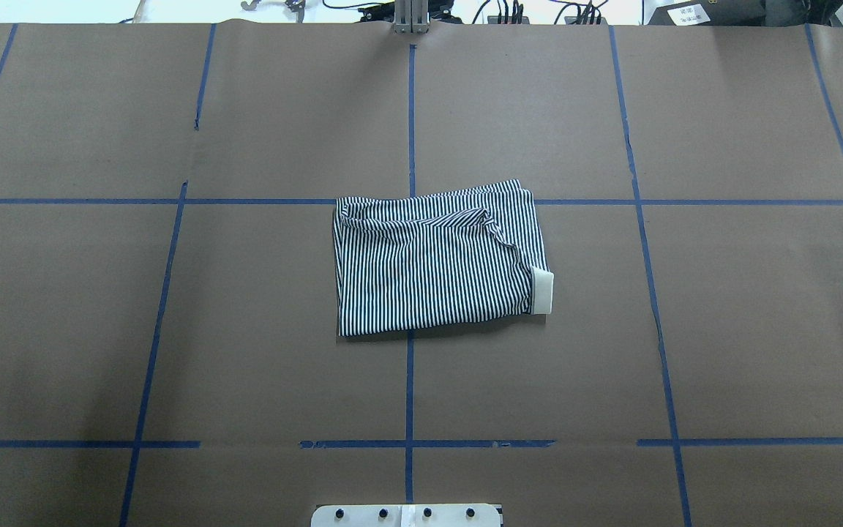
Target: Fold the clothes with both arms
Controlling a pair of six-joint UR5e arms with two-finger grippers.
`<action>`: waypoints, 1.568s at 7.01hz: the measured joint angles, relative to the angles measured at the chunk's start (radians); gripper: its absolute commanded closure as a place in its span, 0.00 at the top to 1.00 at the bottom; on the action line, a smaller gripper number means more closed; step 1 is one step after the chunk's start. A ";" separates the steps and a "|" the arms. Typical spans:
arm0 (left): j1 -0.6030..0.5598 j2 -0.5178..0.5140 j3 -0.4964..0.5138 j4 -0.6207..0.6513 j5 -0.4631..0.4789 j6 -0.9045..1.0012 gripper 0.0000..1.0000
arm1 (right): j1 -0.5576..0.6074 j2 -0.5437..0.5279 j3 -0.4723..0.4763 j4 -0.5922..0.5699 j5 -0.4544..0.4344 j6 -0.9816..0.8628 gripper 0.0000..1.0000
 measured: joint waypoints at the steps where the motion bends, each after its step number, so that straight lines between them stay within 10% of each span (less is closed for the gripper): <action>1: 0.000 0.000 0.001 0.000 -0.001 -0.001 1.00 | 0.004 0.001 0.017 -0.001 -0.002 0.029 1.00; 11: 0.003 -0.002 0.010 -0.010 -0.055 -0.212 1.00 | 0.004 0.015 0.052 0.001 0.009 0.214 1.00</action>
